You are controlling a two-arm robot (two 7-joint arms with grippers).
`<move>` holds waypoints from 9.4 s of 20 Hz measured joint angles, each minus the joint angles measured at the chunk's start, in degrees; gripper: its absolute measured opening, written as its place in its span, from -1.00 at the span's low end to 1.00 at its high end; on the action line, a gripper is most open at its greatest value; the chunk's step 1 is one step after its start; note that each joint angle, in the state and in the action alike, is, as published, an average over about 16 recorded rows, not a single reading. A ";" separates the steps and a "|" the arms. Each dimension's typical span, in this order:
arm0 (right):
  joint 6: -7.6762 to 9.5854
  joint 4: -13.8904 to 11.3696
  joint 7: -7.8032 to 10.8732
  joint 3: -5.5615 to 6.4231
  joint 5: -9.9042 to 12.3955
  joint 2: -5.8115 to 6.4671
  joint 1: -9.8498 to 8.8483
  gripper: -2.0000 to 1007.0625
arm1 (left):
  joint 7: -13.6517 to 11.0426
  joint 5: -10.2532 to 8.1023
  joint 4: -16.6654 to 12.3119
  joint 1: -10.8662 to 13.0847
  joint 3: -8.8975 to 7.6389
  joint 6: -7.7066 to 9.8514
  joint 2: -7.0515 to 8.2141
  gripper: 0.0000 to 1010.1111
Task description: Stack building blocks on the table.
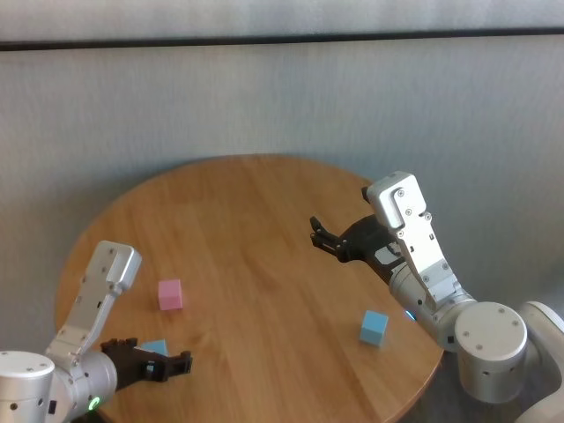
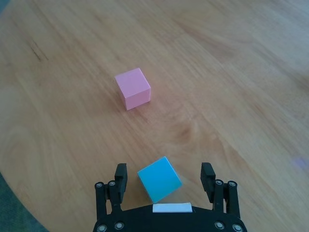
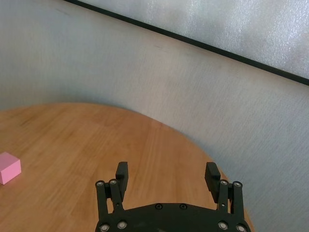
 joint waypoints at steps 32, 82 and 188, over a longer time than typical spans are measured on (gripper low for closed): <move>0.00 0.00 0.00 0.00 0.00 0.00 0.00 0.99 | -0.99 0.63 1.22 -1.08 0.11 1.17 -0.59 0.21; 0.00 0.00 0.00 0.00 0.00 0.00 0.00 0.99 | -20.61 14.09 13.61 -17.29 16.36 -9.35 -2.41 0.29; 25.49 1.63 27.92 -6.34 7.74 15.61 5.95 0.99 | -3.44 13.54 0.43 -1.21 -1.27 -26.89 -4.35 0.98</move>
